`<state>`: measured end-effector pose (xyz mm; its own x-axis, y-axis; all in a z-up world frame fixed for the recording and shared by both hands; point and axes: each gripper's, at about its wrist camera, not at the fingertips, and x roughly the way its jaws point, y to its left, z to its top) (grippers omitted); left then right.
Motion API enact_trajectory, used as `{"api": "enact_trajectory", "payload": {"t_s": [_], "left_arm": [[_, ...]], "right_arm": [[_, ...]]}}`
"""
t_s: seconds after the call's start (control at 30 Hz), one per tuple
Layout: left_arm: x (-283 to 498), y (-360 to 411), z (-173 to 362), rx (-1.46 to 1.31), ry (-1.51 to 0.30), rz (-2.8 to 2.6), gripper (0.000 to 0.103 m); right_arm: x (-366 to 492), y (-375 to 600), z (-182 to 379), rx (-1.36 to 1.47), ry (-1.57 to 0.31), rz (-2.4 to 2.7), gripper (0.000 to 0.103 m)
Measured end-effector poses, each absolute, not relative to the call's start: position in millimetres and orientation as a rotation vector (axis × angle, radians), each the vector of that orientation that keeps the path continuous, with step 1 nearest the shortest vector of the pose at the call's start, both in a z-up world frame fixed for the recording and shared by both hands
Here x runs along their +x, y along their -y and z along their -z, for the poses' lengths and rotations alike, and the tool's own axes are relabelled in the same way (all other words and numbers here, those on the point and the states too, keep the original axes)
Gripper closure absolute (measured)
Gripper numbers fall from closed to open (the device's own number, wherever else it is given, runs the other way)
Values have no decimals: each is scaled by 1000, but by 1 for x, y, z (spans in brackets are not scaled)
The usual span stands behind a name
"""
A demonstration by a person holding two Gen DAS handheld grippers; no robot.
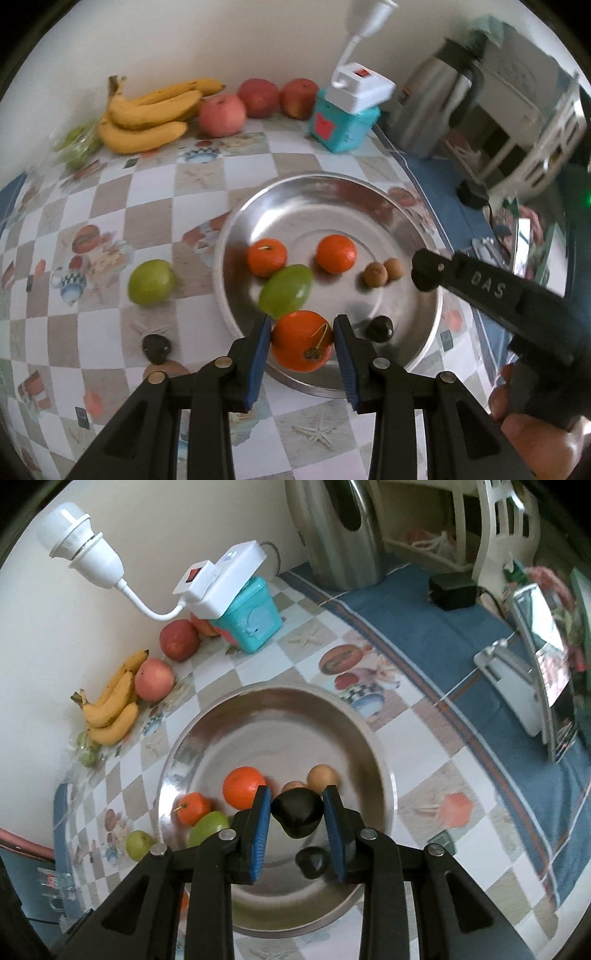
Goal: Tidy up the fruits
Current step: 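Open both grippers over the steel plate to drop the tomato and plum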
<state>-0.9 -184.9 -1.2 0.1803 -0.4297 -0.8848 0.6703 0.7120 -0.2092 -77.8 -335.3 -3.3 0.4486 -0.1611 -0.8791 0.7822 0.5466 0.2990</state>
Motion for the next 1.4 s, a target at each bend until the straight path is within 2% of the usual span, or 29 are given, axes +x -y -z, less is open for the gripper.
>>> {"api": "enact_trajectory", "payload": {"t_s": [1.4], "left_arm": [[-5, 207, 40, 340, -1200, 772, 64]], "right_arm": [[-74, 344, 52, 838, -1073, 690, 72]]}}
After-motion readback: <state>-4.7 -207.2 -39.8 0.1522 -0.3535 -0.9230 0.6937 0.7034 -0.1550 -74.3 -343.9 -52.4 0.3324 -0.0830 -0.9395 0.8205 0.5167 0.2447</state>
